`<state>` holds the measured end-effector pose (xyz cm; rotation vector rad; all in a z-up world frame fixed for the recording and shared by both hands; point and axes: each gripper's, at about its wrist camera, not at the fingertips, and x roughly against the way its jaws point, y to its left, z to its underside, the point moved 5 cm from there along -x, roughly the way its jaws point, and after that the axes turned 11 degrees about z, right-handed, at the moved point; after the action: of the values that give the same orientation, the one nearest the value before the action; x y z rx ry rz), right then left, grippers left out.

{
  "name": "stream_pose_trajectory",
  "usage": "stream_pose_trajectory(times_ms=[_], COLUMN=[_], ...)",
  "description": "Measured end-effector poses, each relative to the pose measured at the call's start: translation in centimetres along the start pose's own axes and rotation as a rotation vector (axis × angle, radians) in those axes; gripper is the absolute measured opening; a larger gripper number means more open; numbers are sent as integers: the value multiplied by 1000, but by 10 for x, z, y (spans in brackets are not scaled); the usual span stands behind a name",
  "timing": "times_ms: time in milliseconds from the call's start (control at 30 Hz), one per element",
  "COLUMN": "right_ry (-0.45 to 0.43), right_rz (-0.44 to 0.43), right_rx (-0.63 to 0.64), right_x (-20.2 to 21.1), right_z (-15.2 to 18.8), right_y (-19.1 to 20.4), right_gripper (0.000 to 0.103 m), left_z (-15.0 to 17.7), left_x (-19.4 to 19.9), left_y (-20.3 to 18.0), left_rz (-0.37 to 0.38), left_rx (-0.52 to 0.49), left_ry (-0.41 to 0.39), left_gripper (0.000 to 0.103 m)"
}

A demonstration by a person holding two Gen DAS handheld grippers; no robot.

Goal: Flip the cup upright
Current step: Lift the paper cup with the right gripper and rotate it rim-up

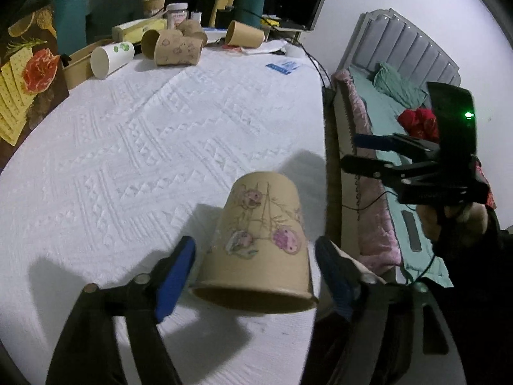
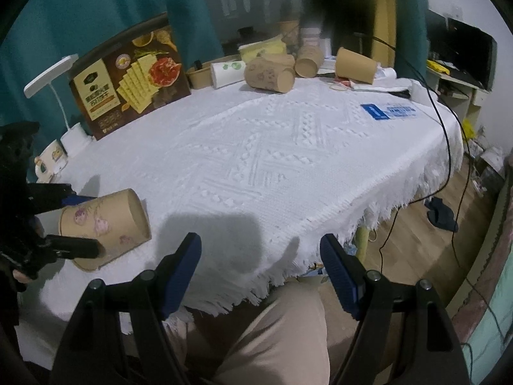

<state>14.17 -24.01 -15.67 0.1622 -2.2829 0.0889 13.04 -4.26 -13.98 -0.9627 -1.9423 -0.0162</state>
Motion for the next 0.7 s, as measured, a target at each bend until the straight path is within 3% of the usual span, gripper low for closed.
stream_pose_trajectory(times_ms=[167,333,433,533,700], right_ry=[-26,-58,-70,-91,-71], right_rz=[-91,-199,-248,-291,-287], right_rx=[156,503,754,996,1315], right_x=[5,17,23,31,24], right_z=[-17,-33,-32,-23,-12], right_y=[15,58,95,129,164], right_gripper=[74,74,74,74,74], left_z=[1,13,30,50,87], left_x=[21,50,68,87,113], left_y=[-13,-21,-13,-3,12], left_rz=[-41,-104,-195,-227,-282], left_rx=[0,46,129,237,396], left_ry=[-48,-139,-200,-274,-388], left_gripper=[80,80,80,80,80])
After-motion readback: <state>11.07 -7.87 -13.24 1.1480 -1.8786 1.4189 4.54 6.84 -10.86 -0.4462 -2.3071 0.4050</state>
